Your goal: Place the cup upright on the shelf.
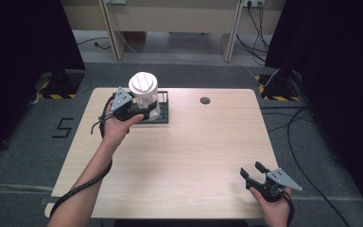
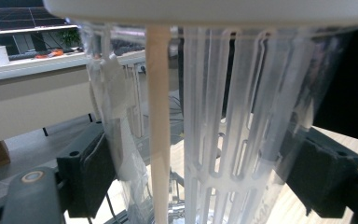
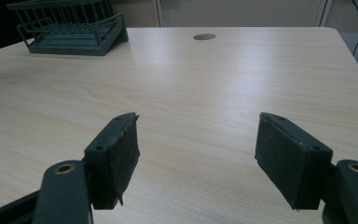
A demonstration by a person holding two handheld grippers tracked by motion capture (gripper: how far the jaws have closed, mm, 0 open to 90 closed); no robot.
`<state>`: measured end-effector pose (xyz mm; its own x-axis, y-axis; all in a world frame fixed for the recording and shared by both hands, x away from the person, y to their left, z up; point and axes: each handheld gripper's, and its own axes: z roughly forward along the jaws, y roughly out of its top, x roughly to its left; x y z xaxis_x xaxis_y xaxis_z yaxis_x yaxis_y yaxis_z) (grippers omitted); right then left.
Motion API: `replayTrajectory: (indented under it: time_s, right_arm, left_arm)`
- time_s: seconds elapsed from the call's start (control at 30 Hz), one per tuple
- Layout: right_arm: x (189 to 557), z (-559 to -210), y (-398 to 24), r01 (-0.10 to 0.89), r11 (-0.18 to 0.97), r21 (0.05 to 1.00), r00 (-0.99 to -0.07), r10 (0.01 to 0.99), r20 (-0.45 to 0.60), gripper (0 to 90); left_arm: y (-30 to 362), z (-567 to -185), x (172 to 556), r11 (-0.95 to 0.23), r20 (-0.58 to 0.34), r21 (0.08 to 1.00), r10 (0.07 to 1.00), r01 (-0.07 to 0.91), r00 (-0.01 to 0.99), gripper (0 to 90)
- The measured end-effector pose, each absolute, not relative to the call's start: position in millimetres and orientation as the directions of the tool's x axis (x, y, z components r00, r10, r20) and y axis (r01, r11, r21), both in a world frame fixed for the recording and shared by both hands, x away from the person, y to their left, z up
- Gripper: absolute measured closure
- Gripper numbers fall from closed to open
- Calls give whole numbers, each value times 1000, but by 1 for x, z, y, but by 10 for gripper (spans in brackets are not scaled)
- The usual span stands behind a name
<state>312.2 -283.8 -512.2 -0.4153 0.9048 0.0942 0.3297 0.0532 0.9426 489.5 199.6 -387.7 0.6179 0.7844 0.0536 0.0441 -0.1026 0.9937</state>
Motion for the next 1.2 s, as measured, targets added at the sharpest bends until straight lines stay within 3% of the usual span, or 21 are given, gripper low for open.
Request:
replayTrajectory:
  time_s: [1.2]
  right_arm:
    - [312, -512, -284, 329, 55, 943, -417, 904, 93, 307]
  left_arm:
    - [200, -379, 521, -112, 53, 991, 825, 70, 563, 172]
